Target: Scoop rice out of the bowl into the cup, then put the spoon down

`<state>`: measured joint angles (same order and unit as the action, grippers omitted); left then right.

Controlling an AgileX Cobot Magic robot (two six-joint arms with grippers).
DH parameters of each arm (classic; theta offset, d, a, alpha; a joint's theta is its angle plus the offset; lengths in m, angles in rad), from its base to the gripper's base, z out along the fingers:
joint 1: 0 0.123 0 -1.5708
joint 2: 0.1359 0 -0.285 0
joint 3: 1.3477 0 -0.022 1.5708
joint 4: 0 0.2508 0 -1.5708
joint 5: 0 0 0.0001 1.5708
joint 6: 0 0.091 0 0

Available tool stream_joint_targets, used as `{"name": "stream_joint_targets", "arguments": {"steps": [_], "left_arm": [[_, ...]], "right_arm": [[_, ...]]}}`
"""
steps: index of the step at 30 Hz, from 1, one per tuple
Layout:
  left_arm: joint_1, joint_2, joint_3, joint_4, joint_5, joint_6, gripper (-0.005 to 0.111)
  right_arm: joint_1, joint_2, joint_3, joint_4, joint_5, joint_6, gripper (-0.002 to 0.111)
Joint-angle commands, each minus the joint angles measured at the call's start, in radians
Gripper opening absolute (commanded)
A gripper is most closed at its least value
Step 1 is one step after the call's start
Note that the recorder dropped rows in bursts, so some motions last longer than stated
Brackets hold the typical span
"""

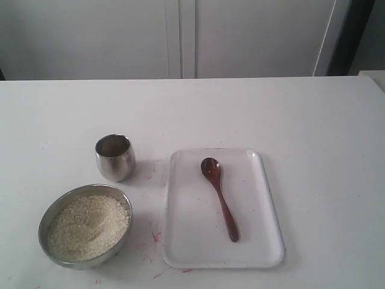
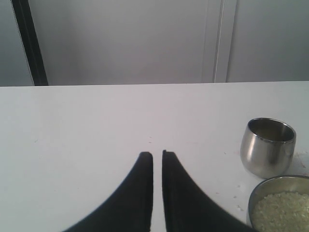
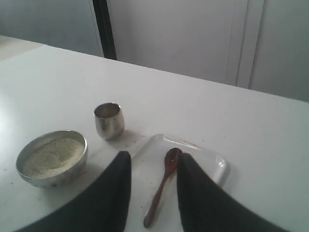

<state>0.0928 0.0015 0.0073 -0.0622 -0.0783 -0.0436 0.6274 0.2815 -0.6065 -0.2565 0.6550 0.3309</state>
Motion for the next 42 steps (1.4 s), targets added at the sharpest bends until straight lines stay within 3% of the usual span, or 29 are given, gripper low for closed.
{"name": "stream_joint_targets", "arguments": {"steps": [1, 8, 25, 34, 42], "left_arm": [[-0.007, -0.001, -0.007, -0.005, -0.003, -0.005, 0.014], [-0.007, -0.001, -0.007, -0.005, -0.003, -0.005, 0.014], [-0.007, -0.001, -0.007, -0.005, -0.003, -0.005, 0.014], [-0.007, -0.001, -0.007, -0.005, -0.003, -0.005, 0.014], [-0.007, -0.001, -0.007, -0.005, -0.003, -0.005, 0.014]], "right_arm": [[0.001, -0.004, 0.004, -0.055, -0.018, -0.168, 0.032], [0.001, -0.004, 0.004, -0.059, -0.088, -0.228, 0.032], [0.001, -0.004, 0.004, -0.139, -0.023, -0.257, 0.032], [-0.005, -0.008, 0.108, -0.214, -0.227, -0.257, 0.032], [-0.245, -0.043, 0.22, -0.092, -0.388, -0.257, 0.032]]}}
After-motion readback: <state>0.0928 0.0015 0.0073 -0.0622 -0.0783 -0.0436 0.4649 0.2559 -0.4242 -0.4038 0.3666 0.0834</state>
